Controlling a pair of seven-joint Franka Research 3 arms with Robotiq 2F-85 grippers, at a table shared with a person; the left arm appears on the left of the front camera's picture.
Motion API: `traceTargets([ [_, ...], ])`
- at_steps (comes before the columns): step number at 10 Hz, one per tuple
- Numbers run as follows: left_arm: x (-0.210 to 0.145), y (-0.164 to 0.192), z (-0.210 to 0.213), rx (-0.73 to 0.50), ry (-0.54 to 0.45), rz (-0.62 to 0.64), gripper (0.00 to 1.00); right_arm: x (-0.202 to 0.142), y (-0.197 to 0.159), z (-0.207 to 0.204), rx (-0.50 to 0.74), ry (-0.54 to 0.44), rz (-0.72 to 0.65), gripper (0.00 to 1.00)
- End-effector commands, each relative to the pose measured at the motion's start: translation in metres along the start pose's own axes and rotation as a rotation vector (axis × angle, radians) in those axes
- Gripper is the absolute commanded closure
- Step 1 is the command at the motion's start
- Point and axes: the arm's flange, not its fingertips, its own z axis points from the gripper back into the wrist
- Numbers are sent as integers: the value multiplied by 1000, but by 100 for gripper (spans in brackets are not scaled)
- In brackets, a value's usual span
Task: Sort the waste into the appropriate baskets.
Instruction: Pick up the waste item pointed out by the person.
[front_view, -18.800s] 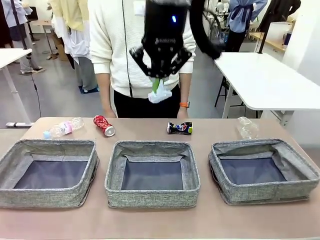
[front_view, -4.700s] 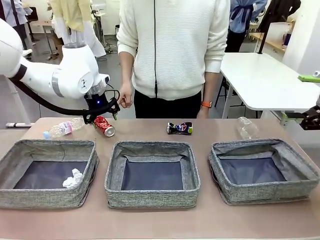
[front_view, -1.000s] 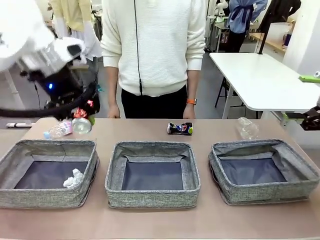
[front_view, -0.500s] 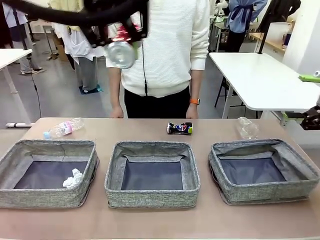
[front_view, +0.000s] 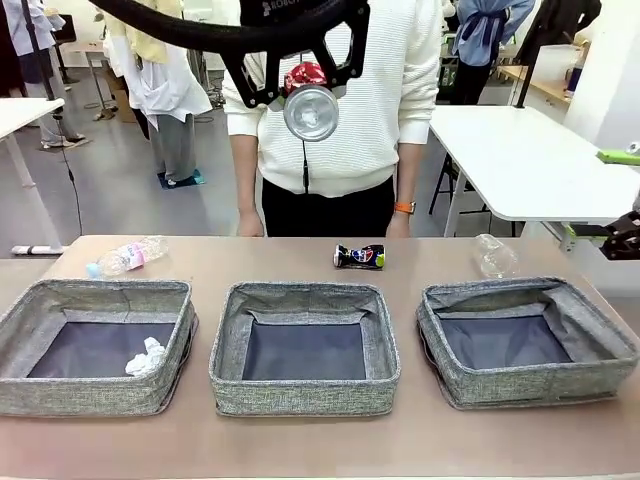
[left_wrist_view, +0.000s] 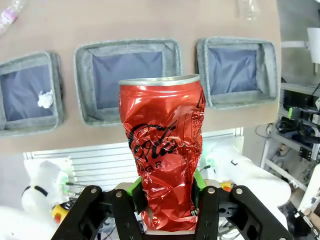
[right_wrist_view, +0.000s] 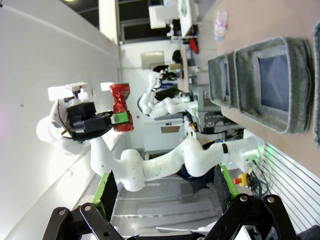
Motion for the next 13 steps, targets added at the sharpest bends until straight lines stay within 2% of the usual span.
traceTargets([
  [1, -3, 8, 7, -5, -38, -27, 71, 2, 2, 1, 17, 4, 27, 0],
  [6, -1, 2, 6, -3, -17, -8, 71, 2, 2, 1, 17, 4, 27, 0],
  [7, -4, 2, 29, -57, -45, -3, 71, 2, 2, 1, 17, 4, 27, 0],
  [9, -9, 0, 66, -66, -95, 7, 71, 2, 2, 1, 17, 4, 27, 0],
  [10, -2, 0, 26, -31, -45, -8, 71, 2, 2, 1, 17, 4, 27, 0],
  [13, -2, 0, 26, -31, -45, -8, 71, 2, 2, 1, 17, 4, 27, 0],
])
